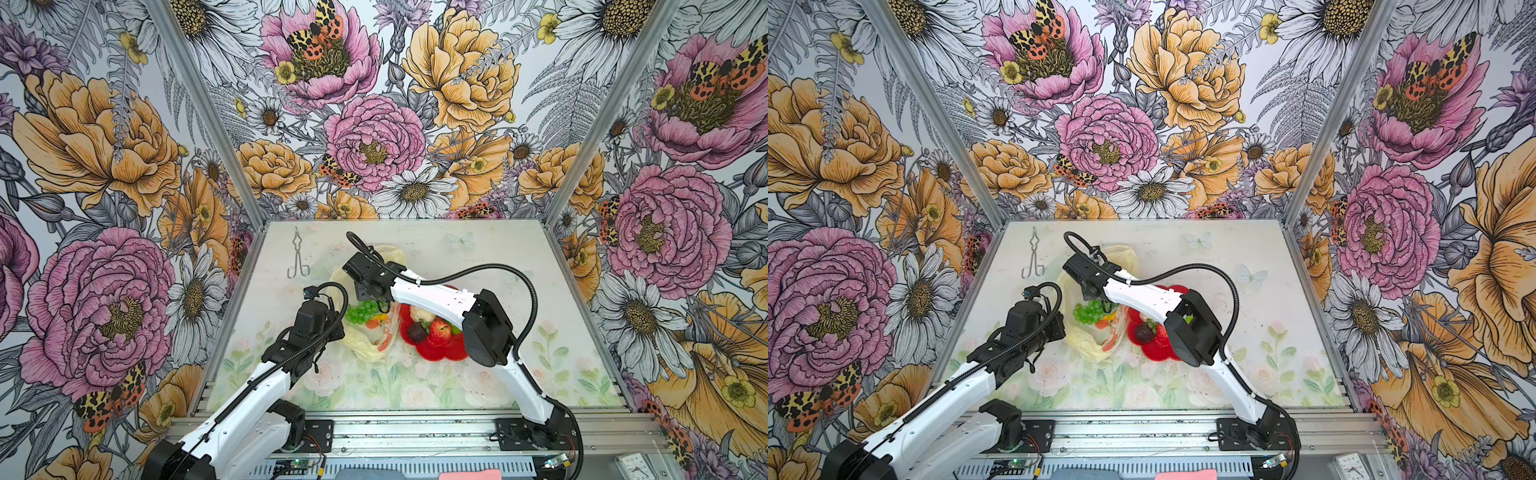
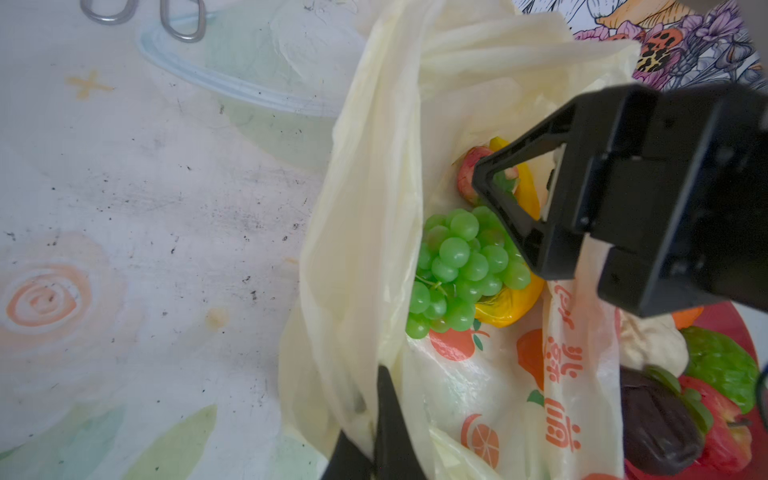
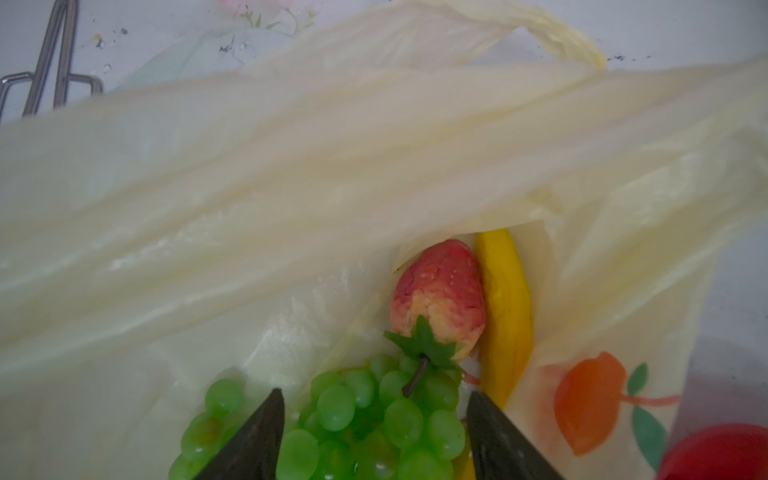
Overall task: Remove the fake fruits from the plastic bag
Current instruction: 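Reach the right gripper into the bag toward the red strawberry, then grasp the red strawberry inside the bag with the right gripper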
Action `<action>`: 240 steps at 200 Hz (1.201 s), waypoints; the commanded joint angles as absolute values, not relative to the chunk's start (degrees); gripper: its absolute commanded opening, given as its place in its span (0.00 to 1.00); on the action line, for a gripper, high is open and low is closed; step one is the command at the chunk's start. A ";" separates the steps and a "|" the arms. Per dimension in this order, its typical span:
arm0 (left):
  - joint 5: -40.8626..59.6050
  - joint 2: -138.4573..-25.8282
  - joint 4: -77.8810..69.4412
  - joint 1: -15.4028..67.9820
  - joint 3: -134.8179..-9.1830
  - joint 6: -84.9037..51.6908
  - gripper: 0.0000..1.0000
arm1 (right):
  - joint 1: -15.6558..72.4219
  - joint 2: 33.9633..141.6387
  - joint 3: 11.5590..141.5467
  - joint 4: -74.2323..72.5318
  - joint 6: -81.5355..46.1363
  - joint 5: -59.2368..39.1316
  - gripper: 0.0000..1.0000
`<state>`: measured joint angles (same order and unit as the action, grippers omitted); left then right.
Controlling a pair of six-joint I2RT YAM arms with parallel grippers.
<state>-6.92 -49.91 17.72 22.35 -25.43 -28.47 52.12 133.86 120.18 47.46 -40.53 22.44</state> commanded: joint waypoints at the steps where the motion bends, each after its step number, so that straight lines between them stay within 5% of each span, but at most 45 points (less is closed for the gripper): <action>1: -7.90 -49.05 16.24 22.92 -24.52 -27.35 0.00 | 51.46 135.26 122.19 47.20 -46.48 26.86 0.74; 125: -8.56 -47.86 16.08 23.12 -23.99 -27.45 0.00 | 50.40 140.38 123.40 47.11 -56.00 27.57 0.76; 240: -8.52 -47.72 15.88 23.20 -23.91 -27.25 0.00 | 49.89 143.04 126.94 47.04 -52.43 29.31 0.53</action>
<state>-7.14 -48.47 17.47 22.65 -24.62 -28.42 49.78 143.22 124.77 47.29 -54.08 26.55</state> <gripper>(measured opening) 0.049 0.546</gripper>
